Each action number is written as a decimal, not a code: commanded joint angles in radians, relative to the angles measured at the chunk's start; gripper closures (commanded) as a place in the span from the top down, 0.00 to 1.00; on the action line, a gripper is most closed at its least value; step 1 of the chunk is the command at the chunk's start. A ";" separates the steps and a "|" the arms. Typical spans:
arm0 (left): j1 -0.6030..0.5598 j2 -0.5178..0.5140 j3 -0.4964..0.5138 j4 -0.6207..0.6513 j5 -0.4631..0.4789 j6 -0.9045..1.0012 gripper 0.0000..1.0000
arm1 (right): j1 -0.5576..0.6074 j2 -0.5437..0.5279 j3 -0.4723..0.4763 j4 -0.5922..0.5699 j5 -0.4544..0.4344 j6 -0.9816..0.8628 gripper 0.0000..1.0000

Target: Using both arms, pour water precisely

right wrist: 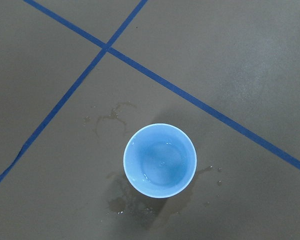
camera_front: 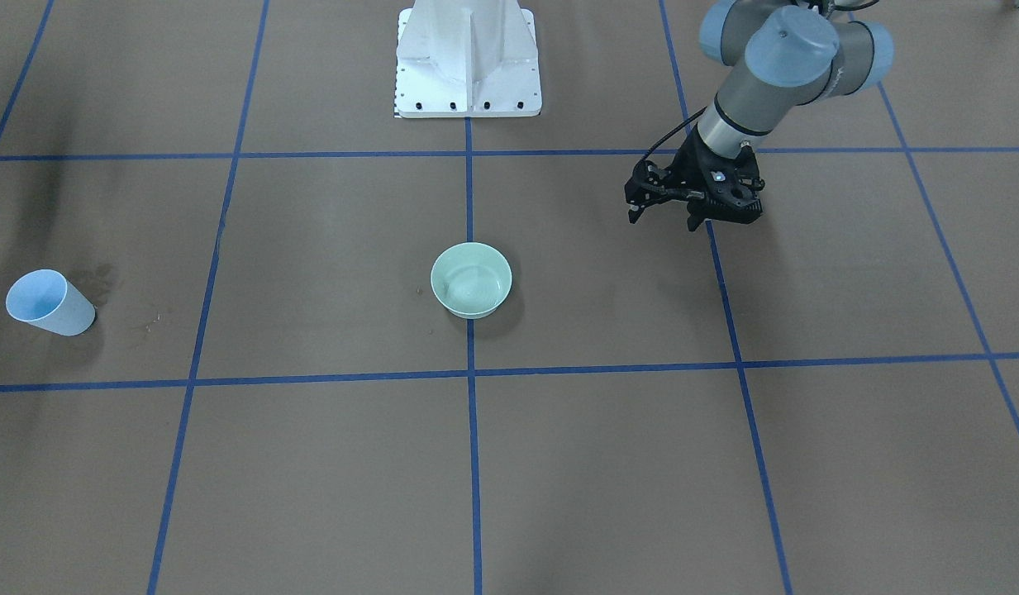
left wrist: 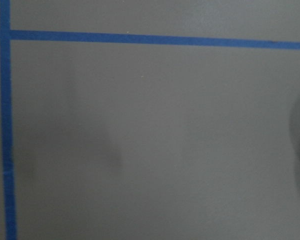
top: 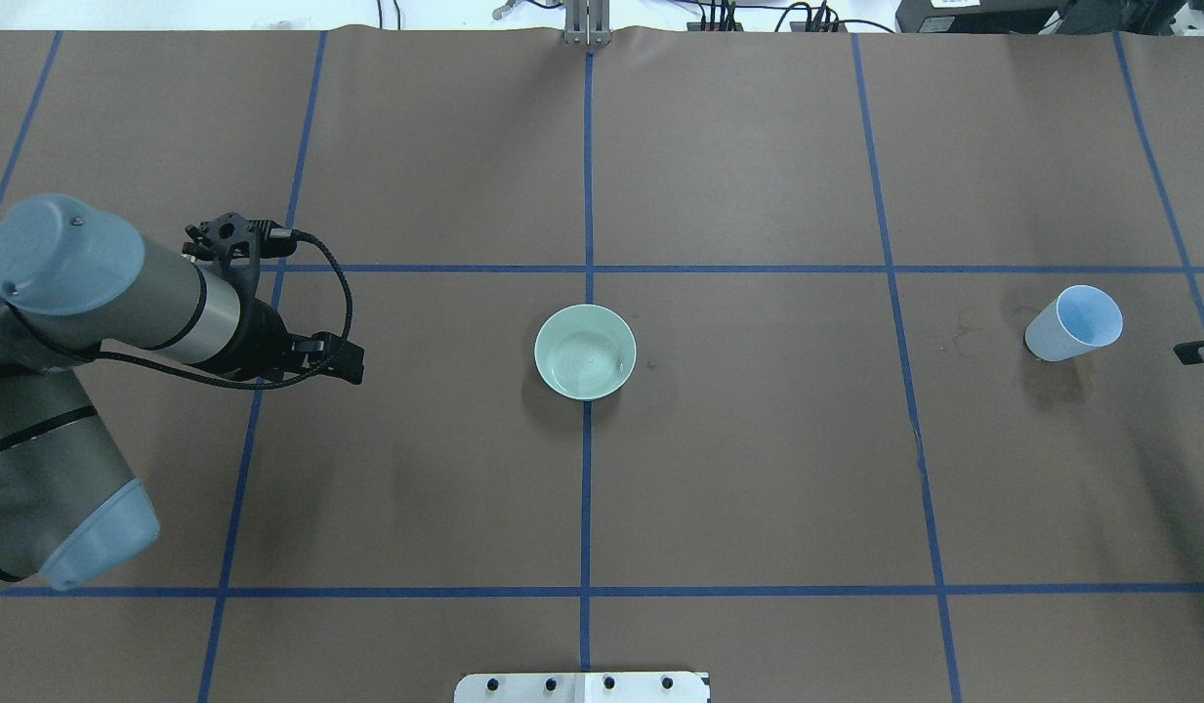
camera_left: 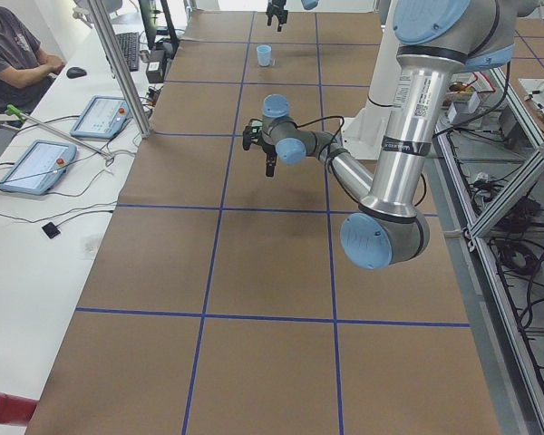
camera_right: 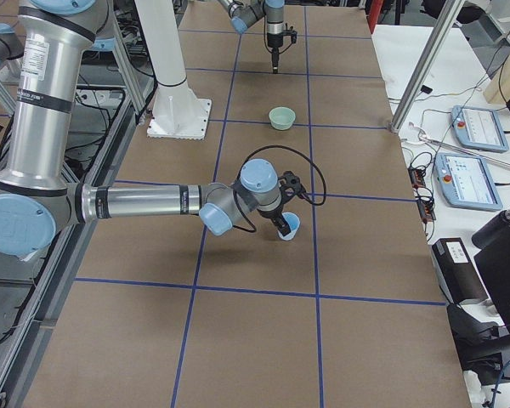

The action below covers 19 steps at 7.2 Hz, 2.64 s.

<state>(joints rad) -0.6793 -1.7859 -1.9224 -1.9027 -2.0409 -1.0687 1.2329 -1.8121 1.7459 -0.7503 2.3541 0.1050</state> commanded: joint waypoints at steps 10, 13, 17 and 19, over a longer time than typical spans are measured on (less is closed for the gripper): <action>-0.069 0.048 -0.021 0.001 -0.056 -0.045 0.99 | -0.193 0.082 -0.209 0.399 -0.209 0.338 0.99; -0.071 0.048 -0.023 0.001 -0.055 -0.045 0.99 | -0.210 0.102 -0.269 0.463 -0.220 0.340 0.99; -0.071 0.046 -0.023 0.001 -0.055 -0.047 0.99 | -0.237 0.111 -0.270 0.463 -0.282 0.341 0.97; -0.071 0.046 -0.023 0.001 -0.055 -0.047 0.99 | -0.254 0.117 -0.267 0.465 -0.282 0.406 0.96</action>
<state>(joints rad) -0.7501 -1.7393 -1.9451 -1.9021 -2.0954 -1.1152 0.9915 -1.6980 1.4772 -0.2858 2.0740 0.4803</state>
